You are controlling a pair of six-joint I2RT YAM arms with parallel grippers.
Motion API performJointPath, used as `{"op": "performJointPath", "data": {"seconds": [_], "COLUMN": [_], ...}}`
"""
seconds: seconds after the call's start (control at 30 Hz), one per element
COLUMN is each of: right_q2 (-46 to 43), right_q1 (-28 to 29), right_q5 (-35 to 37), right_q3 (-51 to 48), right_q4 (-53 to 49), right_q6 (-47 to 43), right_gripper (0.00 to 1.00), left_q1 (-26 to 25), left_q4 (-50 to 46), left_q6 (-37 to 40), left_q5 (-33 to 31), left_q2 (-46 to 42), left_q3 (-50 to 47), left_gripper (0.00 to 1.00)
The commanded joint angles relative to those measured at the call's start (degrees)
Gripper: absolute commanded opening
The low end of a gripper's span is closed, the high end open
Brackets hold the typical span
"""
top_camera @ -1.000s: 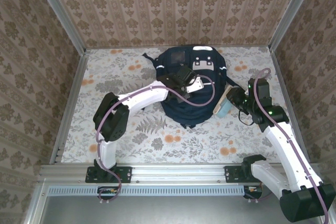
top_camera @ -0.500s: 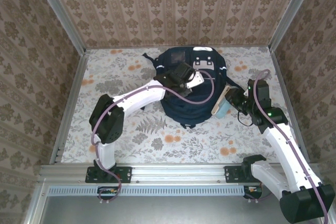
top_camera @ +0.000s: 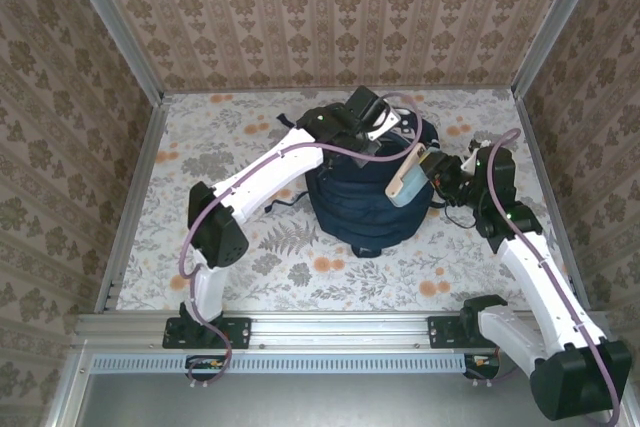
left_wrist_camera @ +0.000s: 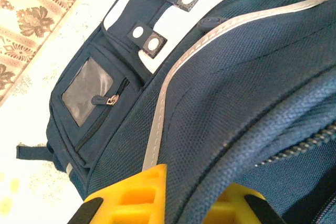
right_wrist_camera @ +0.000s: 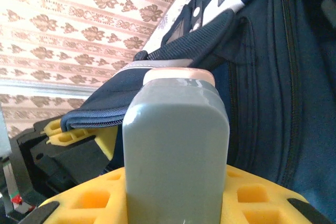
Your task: Pack the student bag
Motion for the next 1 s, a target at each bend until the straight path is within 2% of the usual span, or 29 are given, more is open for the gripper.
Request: {"op": "performJointPath", "data": {"seconds": [0.0, 0.27, 0.47, 0.6, 0.97], "right_q2": [2.55, 4.73, 2.65, 5.52, 20.49], "right_q1": [0.17, 4.00, 7.16, 7.32, 8.26], "right_q5": [-3.51, 4.92, 13.17, 12.80, 14.38], "right_q3": [-1.98, -4.46, -6.47, -5.45, -1.30], "right_q4": [12.05, 14.23, 12.46, 15.22, 32.94], "right_q6": [9.92, 20.19, 22.69, 22.40, 21.21], "right_gripper": [0.22, 0.21, 0.22, 0.23, 0.21], "left_q1": [-1.39, -0.53, 0.64, 0.68, 0.80], "left_q4": [1.23, -2.91, -3.93, -3.84, -3.42], "left_q6": [-7.13, -13.87, -16.39, -16.12, -17.14], "left_q5": [1.93, 2.57, 5.06, 7.12, 10.67], "left_q2": [0.21, 6.09, 7.97, 7.45, 5.69], "left_q3": [8.05, 16.47, 19.64, 19.65, 18.42], "left_gripper": [0.06, 0.05, 0.05, 0.05, 0.05]}}
